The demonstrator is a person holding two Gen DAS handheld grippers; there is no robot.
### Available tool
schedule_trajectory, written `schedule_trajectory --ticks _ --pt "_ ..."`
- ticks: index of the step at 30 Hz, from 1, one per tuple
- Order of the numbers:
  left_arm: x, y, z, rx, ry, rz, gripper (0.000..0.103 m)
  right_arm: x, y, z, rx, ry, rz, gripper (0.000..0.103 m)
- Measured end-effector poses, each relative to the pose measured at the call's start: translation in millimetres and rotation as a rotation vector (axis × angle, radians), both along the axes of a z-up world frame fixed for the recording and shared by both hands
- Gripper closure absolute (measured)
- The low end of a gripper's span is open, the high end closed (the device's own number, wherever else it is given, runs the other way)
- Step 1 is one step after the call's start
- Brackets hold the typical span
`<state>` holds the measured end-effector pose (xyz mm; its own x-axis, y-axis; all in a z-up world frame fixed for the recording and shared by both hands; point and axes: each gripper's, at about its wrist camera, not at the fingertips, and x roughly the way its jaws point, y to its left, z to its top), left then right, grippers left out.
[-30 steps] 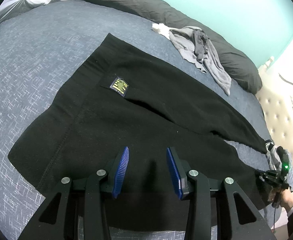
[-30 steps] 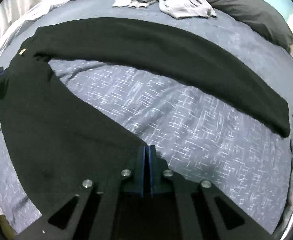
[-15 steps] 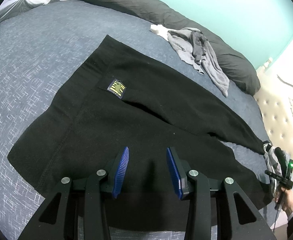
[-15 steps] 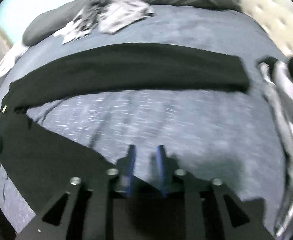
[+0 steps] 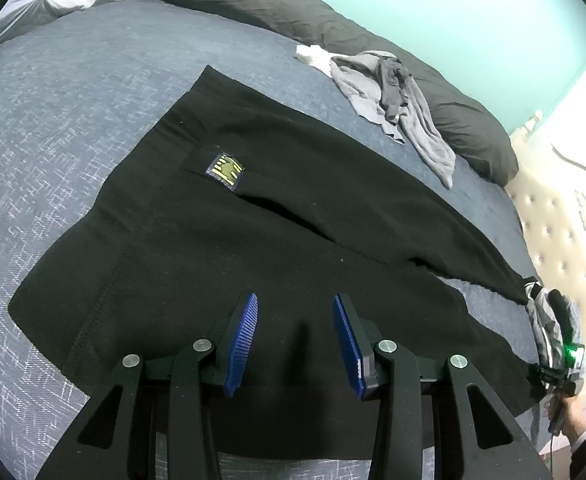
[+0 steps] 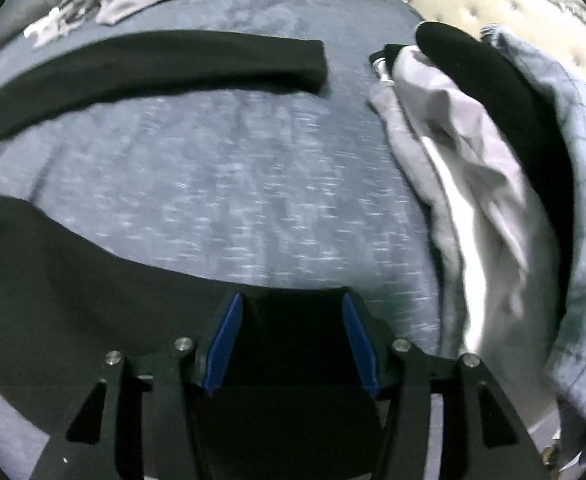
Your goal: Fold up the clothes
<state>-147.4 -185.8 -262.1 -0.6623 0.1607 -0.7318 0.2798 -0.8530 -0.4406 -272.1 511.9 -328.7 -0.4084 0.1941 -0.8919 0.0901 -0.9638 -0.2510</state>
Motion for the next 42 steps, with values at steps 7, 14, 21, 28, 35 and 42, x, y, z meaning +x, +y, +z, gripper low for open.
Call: schedule_trajectory --ticks 7,14,21,28,35,42 --pt "-1.9 3.1 -0.7 -0.007 -0.006 -0.008 0.060 3.2 33.1 -2.8 0.013 0.014 -0.087 0.044" --pt "-3.7 6.9 -1.5 -0.013 -0.012 -0.018 0.060 13.0 43.9 -1.9 -0.067 0.009 -0.077 0.066" --pt "-4.4 5.5 -1.5 -0.014 -0.013 -0.019 0.060 23.5 33.4 20.7 0.017 0.098 -0.035 0.097" --pt "-2.7 1.6 -0.3 -0.012 -0.009 -0.007 0.060 16.5 47.0 50.5 0.064 0.180 -0.099 0.097" --pt "-1.2 -1.9 -2.0 -0.014 -0.013 0.000 0.060 8.8 41.5 26.3 0.104 0.113 -0.120 0.096" --pt "8.2 -16.0 -1.8 -0.031 -0.019 0.025 0.060 15.5 41.0 31.1 0.112 0.160 -0.140 0.082"
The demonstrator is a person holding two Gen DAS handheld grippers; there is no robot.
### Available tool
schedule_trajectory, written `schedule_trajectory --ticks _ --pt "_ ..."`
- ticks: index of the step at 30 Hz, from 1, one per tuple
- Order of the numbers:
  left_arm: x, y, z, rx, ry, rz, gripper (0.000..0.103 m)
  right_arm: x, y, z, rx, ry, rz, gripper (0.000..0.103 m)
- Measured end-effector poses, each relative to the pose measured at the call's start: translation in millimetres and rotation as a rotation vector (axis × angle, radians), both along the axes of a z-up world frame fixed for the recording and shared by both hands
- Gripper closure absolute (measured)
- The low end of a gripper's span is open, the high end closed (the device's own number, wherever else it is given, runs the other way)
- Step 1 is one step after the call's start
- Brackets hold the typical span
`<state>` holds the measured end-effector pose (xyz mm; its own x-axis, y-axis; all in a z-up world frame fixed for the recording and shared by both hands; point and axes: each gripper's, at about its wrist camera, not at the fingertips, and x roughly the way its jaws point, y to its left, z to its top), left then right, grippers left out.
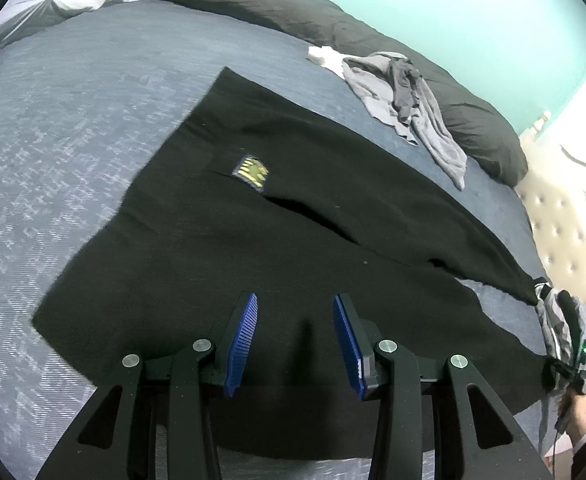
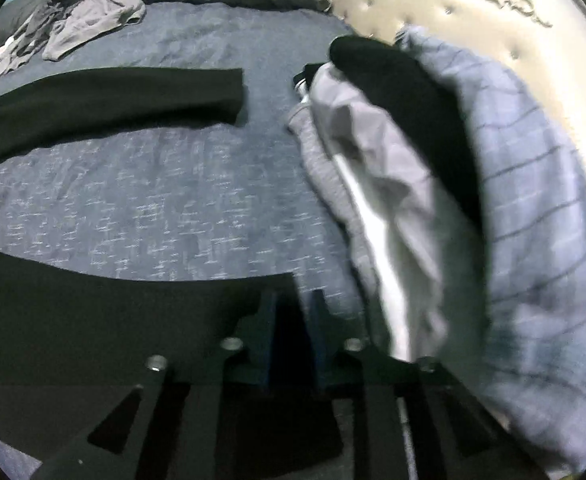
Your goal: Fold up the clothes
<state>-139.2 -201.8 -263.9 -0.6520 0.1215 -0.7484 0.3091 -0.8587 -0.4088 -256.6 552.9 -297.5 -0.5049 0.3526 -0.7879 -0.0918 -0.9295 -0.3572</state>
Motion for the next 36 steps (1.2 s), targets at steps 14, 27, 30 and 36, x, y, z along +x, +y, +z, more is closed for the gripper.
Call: schedule_trajectory --ticks 14,27,30,36 --pt "63.8 -37.4 1.1 -0.024 -0.053 0.098 0.049 37.0 -17.6 24.8 -0.265 0.087 0.050 0.073" --pt "86.5 -56.2 -18.4 0.022 -0.120 0.153 0.046 72.0 -33.9 29.9 -0.375 0.064 0.071 0.059" --pt "83.8 -59.1 -24.8 0.039 -0.121 0.155 0.045 74.8 -34.5 27.5 -0.380 0.057 0.073 0.059" --pt "73.2 -61.6 -32.1 0.047 -0.111 0.152 0.044 73.6 -38.1 16.9 -0.377 0.040 0.068 0.059"
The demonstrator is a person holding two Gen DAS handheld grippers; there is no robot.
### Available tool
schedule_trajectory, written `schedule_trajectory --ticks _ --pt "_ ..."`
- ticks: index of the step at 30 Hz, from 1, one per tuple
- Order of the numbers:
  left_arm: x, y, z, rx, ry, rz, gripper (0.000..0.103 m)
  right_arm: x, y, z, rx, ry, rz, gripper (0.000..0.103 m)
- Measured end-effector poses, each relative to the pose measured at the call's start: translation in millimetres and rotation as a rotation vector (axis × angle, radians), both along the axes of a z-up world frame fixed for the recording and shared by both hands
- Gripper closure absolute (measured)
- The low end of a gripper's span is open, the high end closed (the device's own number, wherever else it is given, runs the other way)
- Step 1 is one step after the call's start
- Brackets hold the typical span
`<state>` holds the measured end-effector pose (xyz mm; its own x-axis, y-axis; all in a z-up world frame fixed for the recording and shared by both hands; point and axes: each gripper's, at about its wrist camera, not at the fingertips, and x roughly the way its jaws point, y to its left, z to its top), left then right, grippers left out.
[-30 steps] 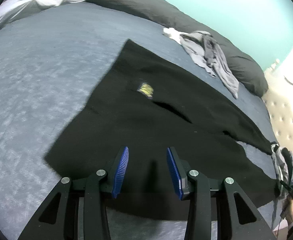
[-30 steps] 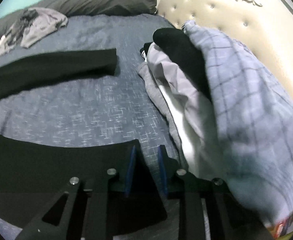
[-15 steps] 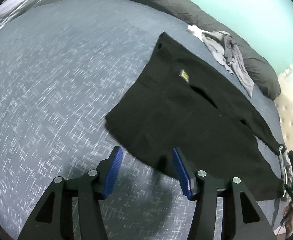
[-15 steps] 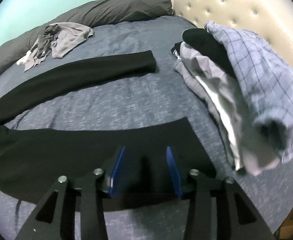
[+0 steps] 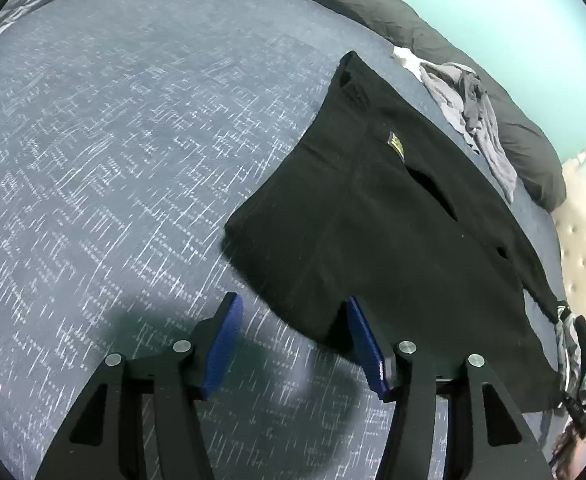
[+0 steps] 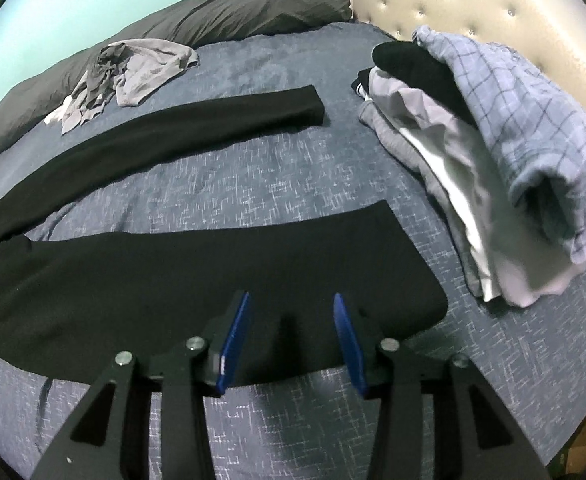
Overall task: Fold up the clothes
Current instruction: 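Move the left gripper to the sweatshirt body edge and grasp it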
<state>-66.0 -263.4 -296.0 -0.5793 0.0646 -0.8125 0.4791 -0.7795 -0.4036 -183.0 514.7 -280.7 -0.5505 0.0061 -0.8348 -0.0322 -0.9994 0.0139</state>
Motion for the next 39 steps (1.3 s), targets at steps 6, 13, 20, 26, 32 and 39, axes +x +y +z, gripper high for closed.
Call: schedule_trajectory --ticks 6,13,20,26,32,39 --pt "-8.5 -3.3 -4.0 0.015 0.018 0.003 0.043 -2.9 -1.3 -7.0 -0.016 -0.009 -0.008 0.059" --pt "-18.8 0.7 -8.9 0.005 0.016 -0.003 0.043 2.6 8.0 -10.1 -0.053 -0.016 -0.023 0.059" --pt "-22.7 1.6 -12.0 0.017 0.021 -0.007 0.037 12.7 30.2 -16.0 -0.114 -0.041 -0.080 0.059" --pt "-25.7 9.2 -12.6 0.000 0.018 -0.033 0.028 18.6 39.7 -18.7 -0.130 -0.048 -0.104 0.049" --pt "-26.5 8.1 -12.8 0.006 0.018 -0.045 0.027 19.4 38.2 -21.3 -0.135 -0.061 -0.105 0.049" --pt "-24.7 7.4 -12.5 0.016 0.030 -0.036 0.028 17.9 37.9 -22.2 -0.163 -0.066 -0.118 0.049"
